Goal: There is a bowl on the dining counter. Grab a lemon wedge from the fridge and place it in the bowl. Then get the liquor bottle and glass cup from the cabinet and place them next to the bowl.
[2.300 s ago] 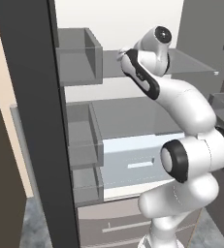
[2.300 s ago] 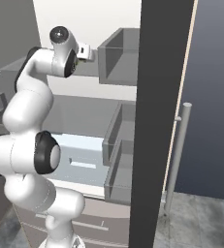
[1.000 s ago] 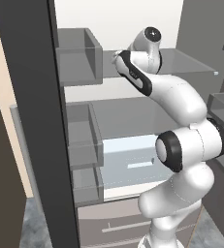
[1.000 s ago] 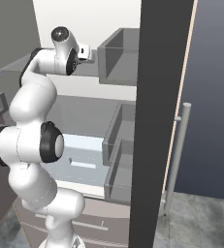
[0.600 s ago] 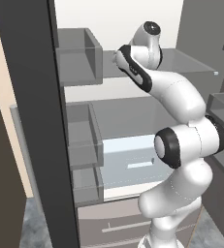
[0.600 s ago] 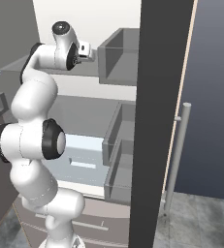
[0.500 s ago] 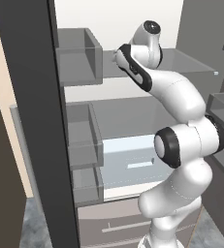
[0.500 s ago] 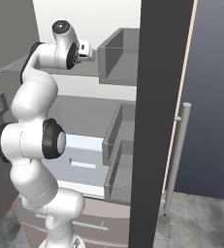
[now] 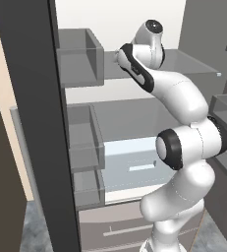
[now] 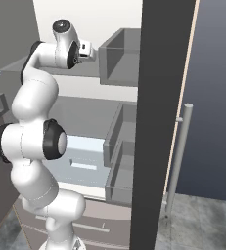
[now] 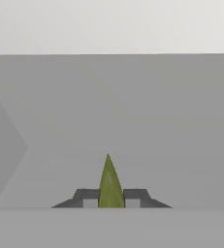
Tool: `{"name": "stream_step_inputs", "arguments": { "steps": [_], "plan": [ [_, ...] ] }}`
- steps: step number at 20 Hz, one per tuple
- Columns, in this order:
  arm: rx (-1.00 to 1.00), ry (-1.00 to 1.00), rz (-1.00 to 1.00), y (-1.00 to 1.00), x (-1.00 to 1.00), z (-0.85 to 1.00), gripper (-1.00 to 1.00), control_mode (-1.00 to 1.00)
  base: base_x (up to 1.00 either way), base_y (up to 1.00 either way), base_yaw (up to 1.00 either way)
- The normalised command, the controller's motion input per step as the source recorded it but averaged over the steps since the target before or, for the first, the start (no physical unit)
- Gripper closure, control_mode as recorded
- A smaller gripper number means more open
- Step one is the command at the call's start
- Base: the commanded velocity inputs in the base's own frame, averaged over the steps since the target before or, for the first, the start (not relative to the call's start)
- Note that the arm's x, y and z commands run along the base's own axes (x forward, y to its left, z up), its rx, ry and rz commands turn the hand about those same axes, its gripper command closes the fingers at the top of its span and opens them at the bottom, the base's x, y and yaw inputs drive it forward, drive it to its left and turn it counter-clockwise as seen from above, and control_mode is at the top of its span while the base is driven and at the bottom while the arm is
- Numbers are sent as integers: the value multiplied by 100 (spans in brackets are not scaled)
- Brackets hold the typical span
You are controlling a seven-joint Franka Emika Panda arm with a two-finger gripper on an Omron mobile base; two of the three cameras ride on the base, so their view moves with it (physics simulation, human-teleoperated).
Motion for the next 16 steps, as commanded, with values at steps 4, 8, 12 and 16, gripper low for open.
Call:
{"name": "stream_step_inputs", "arguments": {
  "steps": [4,8,12,16],
  "plan": [
    [0,0,0,0,0,0,100,-100,0,0,0],
    [0,0,0,0,0,0,100,-100,0,0,0],
    [0,0,0,0,0,-2,100,-100,0,0,0],
    [0,-10,-4,1,-81,-9,100,-100,0,0,0]
  ]
}}
